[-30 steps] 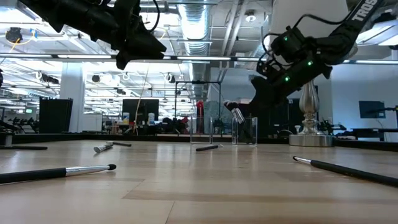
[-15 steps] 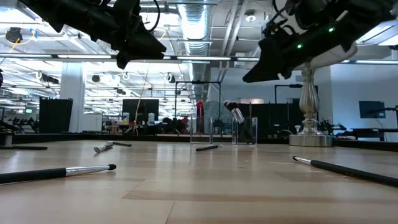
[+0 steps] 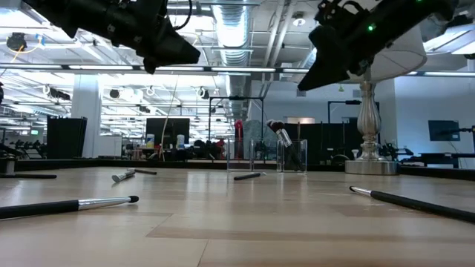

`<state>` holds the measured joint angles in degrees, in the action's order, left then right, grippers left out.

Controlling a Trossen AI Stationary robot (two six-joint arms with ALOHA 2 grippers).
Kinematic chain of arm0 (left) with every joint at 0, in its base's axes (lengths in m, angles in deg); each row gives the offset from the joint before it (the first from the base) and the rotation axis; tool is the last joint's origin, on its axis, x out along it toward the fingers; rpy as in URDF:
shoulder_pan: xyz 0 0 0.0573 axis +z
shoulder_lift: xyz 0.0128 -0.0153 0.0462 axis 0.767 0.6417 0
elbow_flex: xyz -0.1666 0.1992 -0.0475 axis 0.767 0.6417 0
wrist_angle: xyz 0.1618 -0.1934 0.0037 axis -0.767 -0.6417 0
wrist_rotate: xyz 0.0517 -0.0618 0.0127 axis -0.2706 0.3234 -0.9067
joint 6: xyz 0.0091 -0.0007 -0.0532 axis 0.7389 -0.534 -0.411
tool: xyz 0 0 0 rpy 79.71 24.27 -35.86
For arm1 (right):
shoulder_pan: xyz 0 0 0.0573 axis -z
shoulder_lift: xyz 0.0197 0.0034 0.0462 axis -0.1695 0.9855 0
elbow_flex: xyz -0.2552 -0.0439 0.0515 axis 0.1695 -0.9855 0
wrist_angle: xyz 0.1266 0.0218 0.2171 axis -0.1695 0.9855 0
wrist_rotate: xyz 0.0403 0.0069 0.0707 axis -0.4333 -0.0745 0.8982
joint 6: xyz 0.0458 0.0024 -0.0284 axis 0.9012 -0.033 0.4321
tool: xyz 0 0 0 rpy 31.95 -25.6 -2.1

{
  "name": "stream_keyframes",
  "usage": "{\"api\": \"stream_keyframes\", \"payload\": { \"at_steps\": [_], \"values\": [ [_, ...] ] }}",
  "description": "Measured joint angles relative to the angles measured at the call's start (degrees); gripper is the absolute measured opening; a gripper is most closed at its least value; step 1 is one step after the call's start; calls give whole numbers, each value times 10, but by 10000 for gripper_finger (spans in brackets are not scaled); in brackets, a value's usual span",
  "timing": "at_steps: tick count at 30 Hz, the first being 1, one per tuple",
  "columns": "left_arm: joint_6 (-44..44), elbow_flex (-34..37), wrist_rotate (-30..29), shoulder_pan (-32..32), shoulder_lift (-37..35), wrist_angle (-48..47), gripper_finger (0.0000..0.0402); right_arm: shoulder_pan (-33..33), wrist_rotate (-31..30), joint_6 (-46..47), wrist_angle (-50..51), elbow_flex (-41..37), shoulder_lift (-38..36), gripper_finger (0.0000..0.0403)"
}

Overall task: Put items in baskets/containers
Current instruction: Put the silver eyeshadow brush into the transparent organizer

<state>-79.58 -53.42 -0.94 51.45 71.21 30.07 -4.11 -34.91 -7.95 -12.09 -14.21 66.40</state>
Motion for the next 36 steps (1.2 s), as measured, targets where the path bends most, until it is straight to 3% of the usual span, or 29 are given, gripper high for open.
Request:
{"api": "stream_keyframes", "payload": {
  "at_steps": [5, 9, 15, 21, 28, 33, 36],
  "values": [
    [0, 0, 0, 4, 0, 28, 102, -4, -1, 29, 33, 0, 15, 81],
    [-16, 0, 1, 0, 0, 22, 102, 4, -45, 32, 43, 0, 14, 81],
    [-37, 0, 2, -34, 0, 11, 102, 13, -57, -16, 10, 0, 10, 81],
    [-52, 0, -46, -77, 0, 11, 102, 33, -51, -57, 3, 1, 10, 81],
    [-67, 0, -62, -112, 0, -13, 102, 74, -46, -175, -45, 1, 10, 81],
    [-67, 0, -66, -116, 0, -57, 102, 99, 23, -285, -116, 1, 10, 81],
    [-67, 0, -101, -116, -8, -82, 102, 107, 32, -332, -151, 1, 10, 81]
  ]
}}
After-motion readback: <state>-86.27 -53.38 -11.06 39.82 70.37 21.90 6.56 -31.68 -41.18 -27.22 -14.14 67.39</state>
